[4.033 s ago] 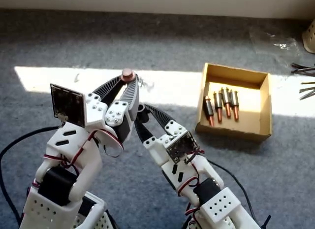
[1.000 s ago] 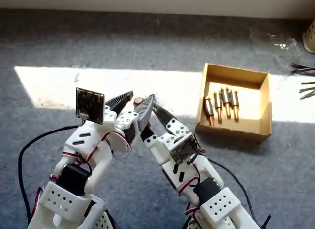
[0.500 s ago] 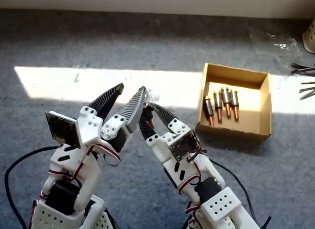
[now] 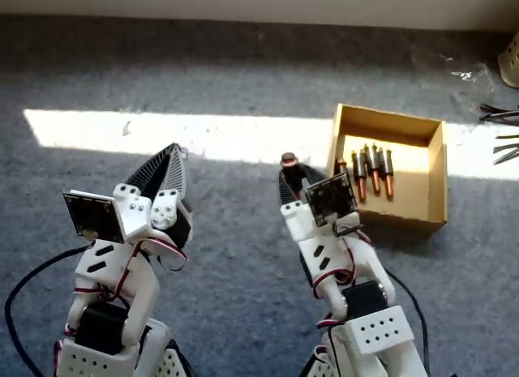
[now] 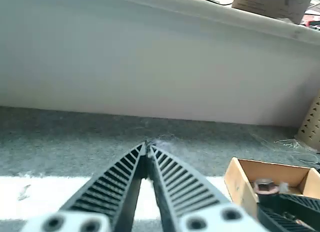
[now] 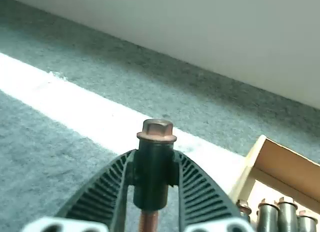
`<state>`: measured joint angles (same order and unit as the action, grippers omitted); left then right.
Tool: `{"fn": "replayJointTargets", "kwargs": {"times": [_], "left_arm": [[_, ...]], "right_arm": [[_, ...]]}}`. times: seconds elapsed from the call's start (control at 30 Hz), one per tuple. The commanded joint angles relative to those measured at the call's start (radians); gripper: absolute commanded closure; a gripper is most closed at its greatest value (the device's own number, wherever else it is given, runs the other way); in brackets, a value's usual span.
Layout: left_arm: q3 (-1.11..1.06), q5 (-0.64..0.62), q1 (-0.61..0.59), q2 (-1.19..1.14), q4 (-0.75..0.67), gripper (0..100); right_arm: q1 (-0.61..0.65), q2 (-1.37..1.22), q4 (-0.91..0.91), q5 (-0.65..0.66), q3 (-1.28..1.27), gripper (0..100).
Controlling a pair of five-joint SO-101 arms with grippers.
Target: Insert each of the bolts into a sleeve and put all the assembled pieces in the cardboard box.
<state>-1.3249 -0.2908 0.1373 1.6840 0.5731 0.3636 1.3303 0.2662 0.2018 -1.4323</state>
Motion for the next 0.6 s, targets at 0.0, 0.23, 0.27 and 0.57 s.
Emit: {"fn": "replayJointTargets", "kwargs": {"times": [0.0, 0.23, 0.27, 0.57], "left_arm": [[0.007, 0.008, -0.107, 0.012, 0.051, 100], [-0.07, 0.167, -0.162, 0.012, 0.063, 99], [-0.084, 0.166, -0.163, 0.012, 0.063, 99], [-0.176, 0.172, -0.168, 0.012, 0.063, 99]], "right_arm": [[-0.064, 0.01, 0.082, 0.003, 0.151, 99.4], [-0.137, 0.01, 0.254, 0.006, 0.308, 99.4], [-0.15, 0.008, 0.274, 0.008, 0.326, 99.4], [-0.259, 0.007, 0.406, 0.005, 0.478, 99.4]]}}
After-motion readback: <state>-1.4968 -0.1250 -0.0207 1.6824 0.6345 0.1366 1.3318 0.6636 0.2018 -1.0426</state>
